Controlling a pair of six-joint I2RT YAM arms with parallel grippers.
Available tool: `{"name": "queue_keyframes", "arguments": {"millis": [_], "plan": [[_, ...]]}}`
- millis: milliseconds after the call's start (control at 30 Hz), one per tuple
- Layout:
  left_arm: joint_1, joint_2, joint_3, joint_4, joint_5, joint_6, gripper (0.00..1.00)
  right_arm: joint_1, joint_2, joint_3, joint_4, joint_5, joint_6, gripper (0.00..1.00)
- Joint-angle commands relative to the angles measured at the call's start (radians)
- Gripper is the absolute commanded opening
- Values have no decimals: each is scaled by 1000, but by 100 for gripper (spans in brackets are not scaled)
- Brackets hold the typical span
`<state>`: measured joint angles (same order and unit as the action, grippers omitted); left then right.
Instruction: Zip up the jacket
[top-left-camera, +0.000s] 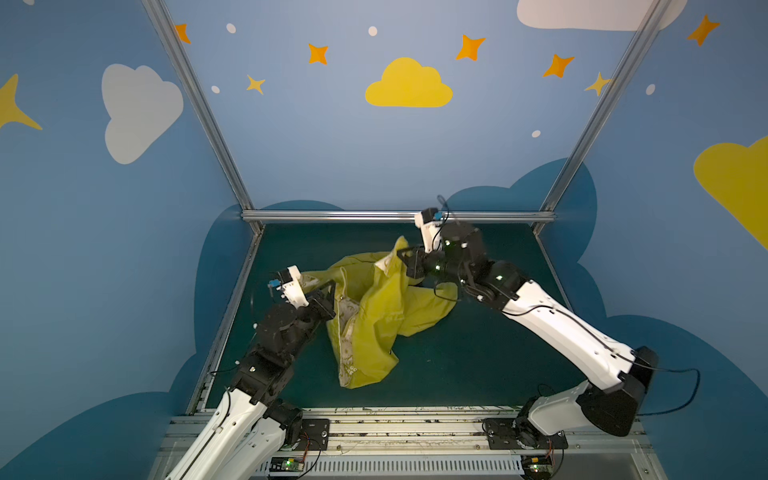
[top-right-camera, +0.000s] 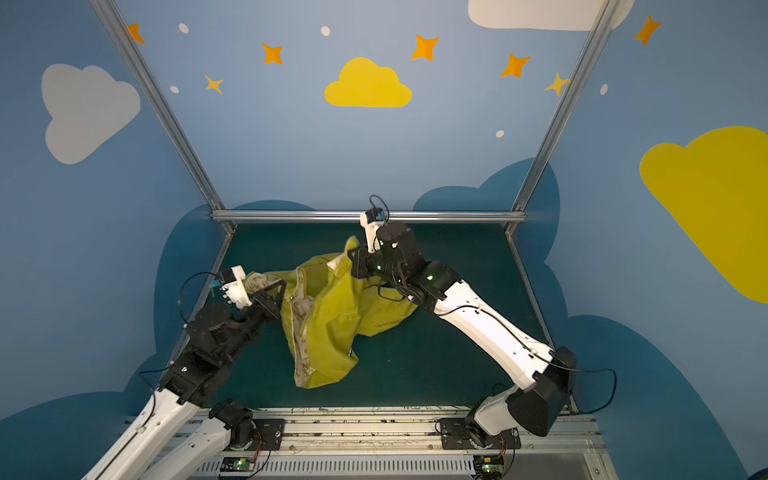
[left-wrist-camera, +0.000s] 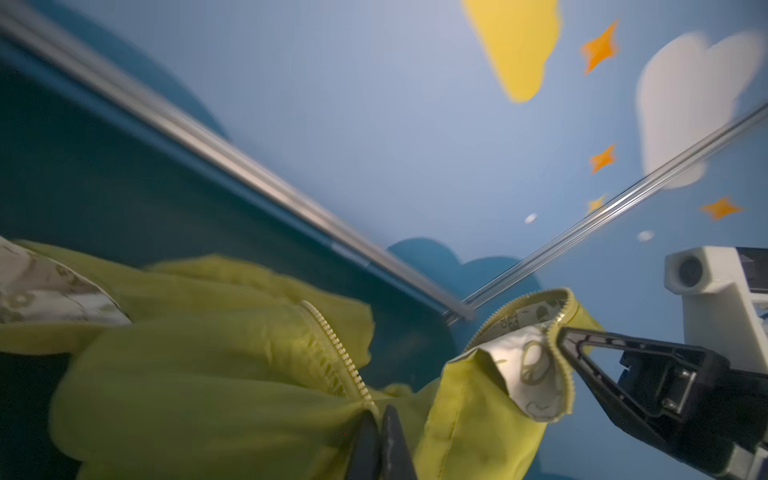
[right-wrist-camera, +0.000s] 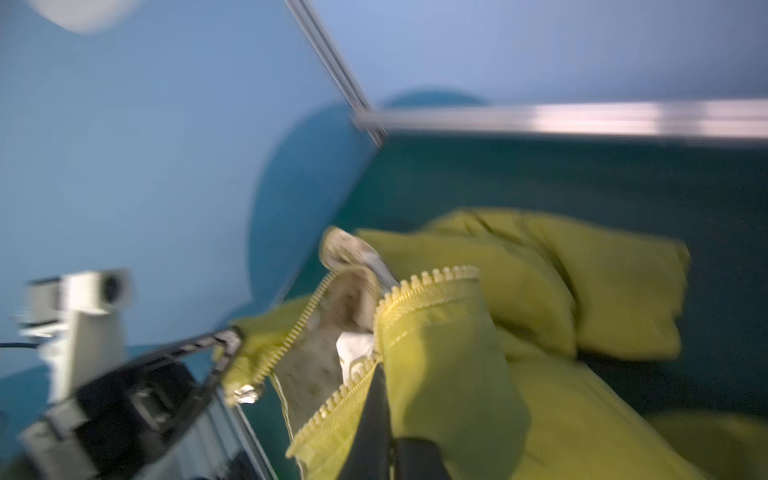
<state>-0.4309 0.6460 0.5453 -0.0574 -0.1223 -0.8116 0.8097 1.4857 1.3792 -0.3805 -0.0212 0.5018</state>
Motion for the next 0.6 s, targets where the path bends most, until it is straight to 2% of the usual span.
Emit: {"name": "queue_keyframes", "arguments": {"millis": [0,133,267,433,567], "plan": [[4,23,-117,103,71,-62,3,-16,3,-143,-107,43,45,0],[-6,94,-205,196,122,-103,3,-22,34,-197,-207,89,49,0],[-50,171,-213,221,115,-89,3,-36,133,-110,-352,136,41,0],[-101,221,-215,229,77,-83,3,-43,326,98,-481,69,10,0],[-112,211,-227,223,71,-90,3,-39,396,193,-503,0,-11,0]]}}
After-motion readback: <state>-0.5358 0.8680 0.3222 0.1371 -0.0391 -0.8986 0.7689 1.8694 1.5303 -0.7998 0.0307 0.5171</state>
